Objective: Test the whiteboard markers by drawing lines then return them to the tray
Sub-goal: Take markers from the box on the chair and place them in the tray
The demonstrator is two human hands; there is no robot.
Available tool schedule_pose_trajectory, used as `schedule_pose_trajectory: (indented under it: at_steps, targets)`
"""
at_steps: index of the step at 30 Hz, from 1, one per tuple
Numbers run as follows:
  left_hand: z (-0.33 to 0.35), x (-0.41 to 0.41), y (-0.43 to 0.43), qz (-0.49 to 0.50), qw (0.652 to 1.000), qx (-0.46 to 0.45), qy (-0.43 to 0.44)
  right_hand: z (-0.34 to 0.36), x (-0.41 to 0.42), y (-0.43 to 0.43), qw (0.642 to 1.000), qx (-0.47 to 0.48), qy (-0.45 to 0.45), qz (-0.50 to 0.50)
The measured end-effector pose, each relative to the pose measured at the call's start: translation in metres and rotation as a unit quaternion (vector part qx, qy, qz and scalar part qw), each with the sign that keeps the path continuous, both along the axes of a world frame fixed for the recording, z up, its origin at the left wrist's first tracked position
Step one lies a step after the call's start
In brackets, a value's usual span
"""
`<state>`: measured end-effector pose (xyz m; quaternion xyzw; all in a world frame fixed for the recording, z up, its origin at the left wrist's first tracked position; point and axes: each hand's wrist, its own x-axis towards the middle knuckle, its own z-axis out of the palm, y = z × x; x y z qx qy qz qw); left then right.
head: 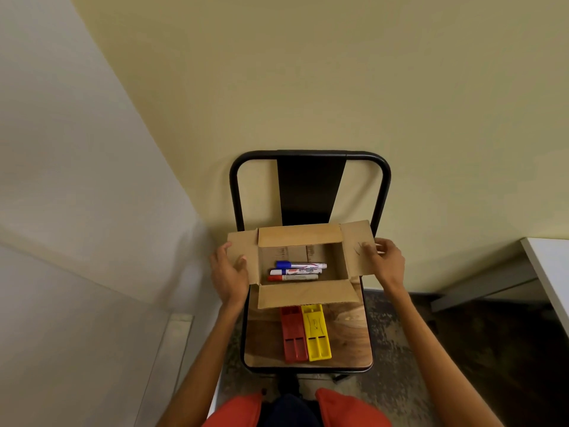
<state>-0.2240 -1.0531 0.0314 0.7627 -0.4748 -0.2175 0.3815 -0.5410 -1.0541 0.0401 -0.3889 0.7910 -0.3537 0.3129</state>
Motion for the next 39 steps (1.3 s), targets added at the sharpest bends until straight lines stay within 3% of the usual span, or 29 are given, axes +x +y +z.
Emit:
schedule_pose_trajectory:
  at_steps: [5, 9, 12, 16, 21, 26, 29, 34, 39]
  targets:
    - [0.016, -0.012, 0.001, -0.047, 0.986, -0.117, -0.11, 0.031, 0.018, 0.003, 0.979, -0.094, 0.181, 0.02]
    - [0.019, -0.025, 0.004, -0.108, 0.973, -0.17, -0.109, 0.052, 0.048, 0.013, 0.968, -0.119, 0.203, 0.091]
    - [0.02, -0.035, 0.002, -0.209, 0.97, -0.114, -0.055, 0.058, 0.073, 0.02, 0.962, -0.091, 0.195, 0.17]
    - [0.013, -0.048, -0.01, -0.349, 0.933, 0.069, -0.057, 0.065, 0.09, 0.015, 0.945, -0.017, 0.272, 0.181]
    - [-0.011, -0.051, -0.03, -0.371, 0.911, 0.159, -0.088, 0.074, 0.077, 0.002, 0.914, 0.112, 0.349, 0.173]
    - [-0.022, -0.057, -0.043, -0.422, 0.861, 0.21, -0.19, 0.058, 0.1, 0.014, 0.793, 0.239, 0.48, 0.289]
    - [-0.024, -0.06, -0.05, -0.447, 0.832, 0.201, -0.258, 0.034, 0.115, 0.007, 0.775, 0.252, 0.457, 0.357]
    - [-0.029, -0.056, -0.057, -0.461, 0.808, 0.187, -0.315, -0.003, 0.113, -0.032, 0.839, 0.221, 0.325, 0.377]
    - [-0.033, -0.056, -0.057, -0.459, 0.799, 0.183, -0.343, -0.027, 0.107, -0.05, 0.852, 0.238, 0.248, 0.396]
